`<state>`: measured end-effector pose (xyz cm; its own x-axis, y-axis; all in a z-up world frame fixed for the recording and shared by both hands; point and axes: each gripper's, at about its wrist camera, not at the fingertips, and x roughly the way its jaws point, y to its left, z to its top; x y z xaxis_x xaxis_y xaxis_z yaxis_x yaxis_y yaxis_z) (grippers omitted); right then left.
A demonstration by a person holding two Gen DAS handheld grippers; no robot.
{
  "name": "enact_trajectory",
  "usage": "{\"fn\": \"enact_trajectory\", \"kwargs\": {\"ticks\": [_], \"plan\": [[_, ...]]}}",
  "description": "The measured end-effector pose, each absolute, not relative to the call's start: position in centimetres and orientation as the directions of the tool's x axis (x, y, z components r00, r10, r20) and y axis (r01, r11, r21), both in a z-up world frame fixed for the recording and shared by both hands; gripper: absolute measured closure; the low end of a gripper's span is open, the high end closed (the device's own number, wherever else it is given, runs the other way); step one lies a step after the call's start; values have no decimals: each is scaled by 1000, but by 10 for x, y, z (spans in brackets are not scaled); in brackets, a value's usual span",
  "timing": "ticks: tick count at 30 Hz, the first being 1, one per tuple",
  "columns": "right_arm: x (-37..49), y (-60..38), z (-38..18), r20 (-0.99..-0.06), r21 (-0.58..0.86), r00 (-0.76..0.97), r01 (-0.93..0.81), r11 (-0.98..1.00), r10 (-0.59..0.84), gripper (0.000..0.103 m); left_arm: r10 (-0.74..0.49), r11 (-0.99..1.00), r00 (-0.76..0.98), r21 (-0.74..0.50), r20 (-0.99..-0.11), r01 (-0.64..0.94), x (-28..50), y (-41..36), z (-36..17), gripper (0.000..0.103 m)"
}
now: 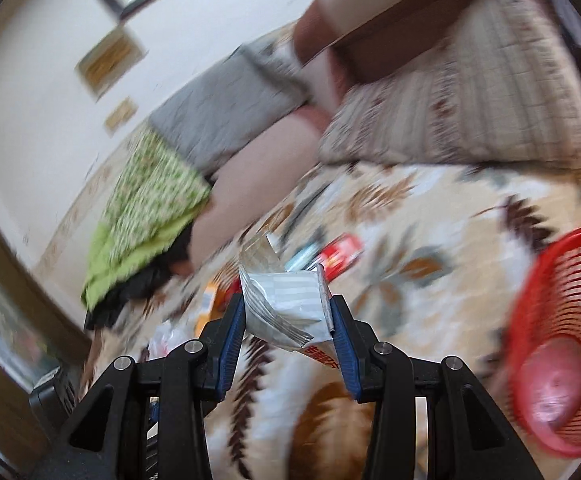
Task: Collect trash
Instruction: 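Carry both items to the red basket and open both tools to drop them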
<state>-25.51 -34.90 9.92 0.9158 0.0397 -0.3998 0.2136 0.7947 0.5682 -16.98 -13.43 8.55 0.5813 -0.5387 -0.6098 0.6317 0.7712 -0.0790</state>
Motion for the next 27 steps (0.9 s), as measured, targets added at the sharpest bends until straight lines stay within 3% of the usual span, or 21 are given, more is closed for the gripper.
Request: {"fn": "enact_trajectory", "kwargs": {"ticks": [8,16,17,18,19,27], "plan": [[-358,-454,101,-393,630,908,382,676,-147,57,-706,550,348,-169,-617,818,-206,-252,106,69],[-405,-514,73,-442,666,862,500,554,-247,54,-721,422,198,-194,-664,886,-244,-355,97,68],[-405,-518,70,-459,665,853,514,542,-247,53,-714,414,188,-190,-675,890,-247,-365,95,61],[-404,-523,67,-472,664,846,525,533,-247,49,-705,415,183,-189,-685,890,-248,-371,94,47],[-404,-526,65,-476,666,844,529,526,-247,45,-697,424,185,-189,-693,886,-248,-377,93,43],[-401,-525,66,-468,653,850,518,552,-244,35,-700,487,232,-215,-675,846,-226,-346,99,40]]}}
